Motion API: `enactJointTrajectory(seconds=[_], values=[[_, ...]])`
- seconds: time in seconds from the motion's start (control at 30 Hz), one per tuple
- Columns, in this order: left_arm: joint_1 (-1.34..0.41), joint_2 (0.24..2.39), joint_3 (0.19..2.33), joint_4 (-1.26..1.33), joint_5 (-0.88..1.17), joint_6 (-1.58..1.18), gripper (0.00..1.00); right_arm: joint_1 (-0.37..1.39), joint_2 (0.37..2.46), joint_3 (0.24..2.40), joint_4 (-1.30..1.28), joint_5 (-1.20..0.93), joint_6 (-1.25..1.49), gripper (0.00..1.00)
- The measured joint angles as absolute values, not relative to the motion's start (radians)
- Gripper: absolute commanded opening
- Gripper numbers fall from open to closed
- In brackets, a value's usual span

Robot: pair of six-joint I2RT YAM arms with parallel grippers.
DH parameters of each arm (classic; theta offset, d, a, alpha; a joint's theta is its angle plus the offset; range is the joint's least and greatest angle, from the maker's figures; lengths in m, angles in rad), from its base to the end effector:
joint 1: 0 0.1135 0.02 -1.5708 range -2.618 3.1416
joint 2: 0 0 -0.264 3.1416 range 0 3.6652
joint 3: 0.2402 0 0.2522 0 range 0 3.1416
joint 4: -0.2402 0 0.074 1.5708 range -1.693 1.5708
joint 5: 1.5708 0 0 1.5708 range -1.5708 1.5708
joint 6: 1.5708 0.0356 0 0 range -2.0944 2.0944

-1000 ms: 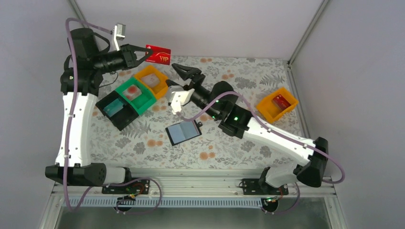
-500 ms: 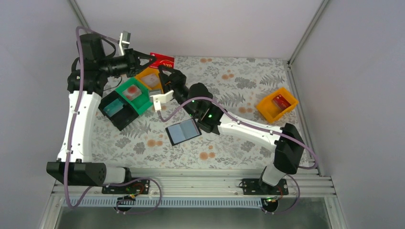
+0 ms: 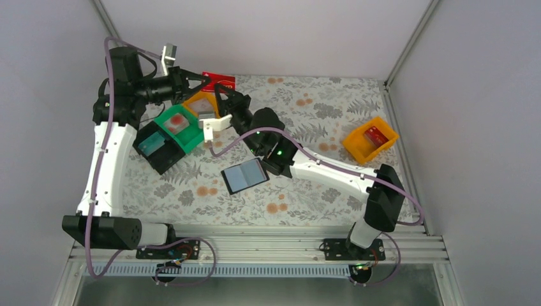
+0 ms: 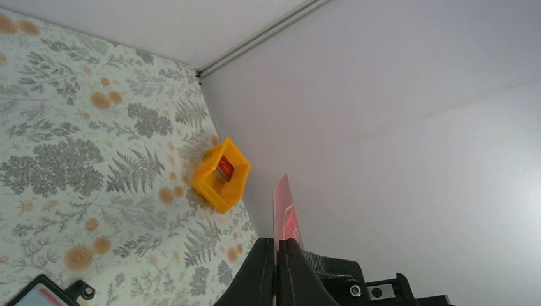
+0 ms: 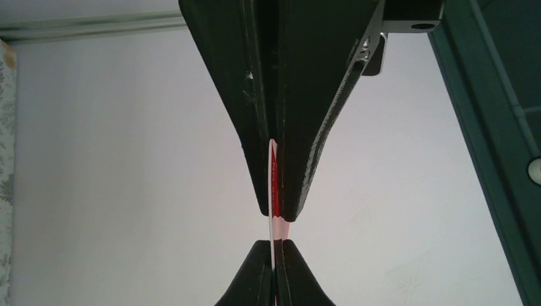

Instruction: Take the credit cards out of the card holder

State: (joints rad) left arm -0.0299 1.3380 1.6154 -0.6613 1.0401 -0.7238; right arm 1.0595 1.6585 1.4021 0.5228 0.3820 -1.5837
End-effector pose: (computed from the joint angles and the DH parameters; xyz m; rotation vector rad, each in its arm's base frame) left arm 0.2625 -0.0386 0.4607 0.0444 2.0471 -1.4911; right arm 0.2066 0.3411 0.4006 -1.1925 0.6471 -0.6919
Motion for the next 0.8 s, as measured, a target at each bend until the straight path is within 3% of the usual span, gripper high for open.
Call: enactJointTrajectory(seconds=[0.03,0.13,0.17,0.4,0.57,0.8], values=[[-0.030,1.338,1.612,-0.653,1.040,-0.724,0.07,1.059,1.659,1.411,0.510,0.387,-1.577,0.04],[-0.029,1.335,1.590,-0.626,1.040,-0.710,0.89,1.057,1.658,1.442,0.439,0.395,-1.525,0.04],[-0.030,1.335,1.581,-0.629,1.047,-0.695,0.99,1.052,1.658,1.468,0.391,0.395,-1.483,0.04],[-0.039,1.440,1.653,-0.744,1.011,-0.298,1.00,0.834,1.568,1.626,-0.069,0.322,-1.122,0.04],[-0.039,1.424,1.475,-0.693,0.826,-0.008,1.00,0.503,1.402,1.400,-0.228,0.263,-0.926,0.04],[-0.046,1.318,1.173,-0.538,0.545,0.171,1.00,0.133,1.359,1.110,-0.274,0.142,-0.858,0.04]])
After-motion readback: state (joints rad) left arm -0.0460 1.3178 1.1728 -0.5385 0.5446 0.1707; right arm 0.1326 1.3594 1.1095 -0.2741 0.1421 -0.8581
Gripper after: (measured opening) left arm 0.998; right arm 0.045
